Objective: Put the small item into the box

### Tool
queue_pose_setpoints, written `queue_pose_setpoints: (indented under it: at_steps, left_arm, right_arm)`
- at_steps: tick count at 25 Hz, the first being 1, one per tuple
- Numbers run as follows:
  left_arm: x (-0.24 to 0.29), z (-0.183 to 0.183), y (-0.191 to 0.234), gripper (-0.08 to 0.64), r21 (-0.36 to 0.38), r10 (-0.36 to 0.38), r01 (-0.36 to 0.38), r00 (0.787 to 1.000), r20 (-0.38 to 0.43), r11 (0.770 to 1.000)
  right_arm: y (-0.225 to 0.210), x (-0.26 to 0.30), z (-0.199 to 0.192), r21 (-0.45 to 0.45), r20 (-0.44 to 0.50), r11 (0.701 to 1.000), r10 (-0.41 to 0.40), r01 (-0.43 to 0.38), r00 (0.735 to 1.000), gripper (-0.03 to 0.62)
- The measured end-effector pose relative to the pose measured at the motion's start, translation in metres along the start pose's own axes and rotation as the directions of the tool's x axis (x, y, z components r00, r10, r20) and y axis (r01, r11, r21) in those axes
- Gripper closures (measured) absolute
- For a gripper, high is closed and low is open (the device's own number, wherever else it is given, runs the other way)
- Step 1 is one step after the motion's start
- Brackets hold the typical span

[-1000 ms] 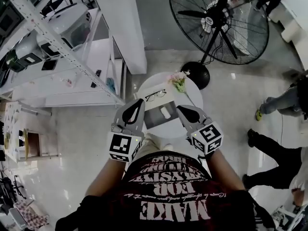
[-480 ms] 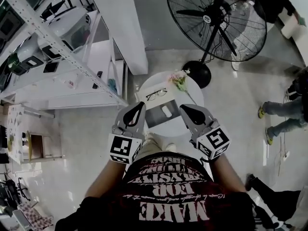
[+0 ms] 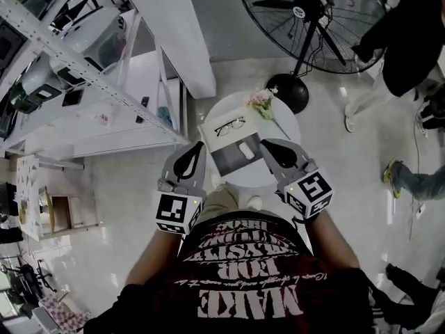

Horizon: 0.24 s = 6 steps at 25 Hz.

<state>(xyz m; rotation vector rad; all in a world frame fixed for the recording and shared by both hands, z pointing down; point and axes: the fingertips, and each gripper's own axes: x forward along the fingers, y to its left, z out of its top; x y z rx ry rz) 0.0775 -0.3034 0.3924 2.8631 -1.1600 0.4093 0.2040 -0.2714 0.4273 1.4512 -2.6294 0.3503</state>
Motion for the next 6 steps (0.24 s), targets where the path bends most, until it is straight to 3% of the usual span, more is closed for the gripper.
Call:
queue_pose_setpoints:
  at_steps: [6]
  left_arm:
    - [0.009,-0.004,0.03,0.558,-0.013,0.002,-0.001,1.0,0.005,1.0]
  right_arm:
    - [-0.004,0.028,0.003,0.016,-0.017,1.0,-0.005,0.005,1.0,0.565]
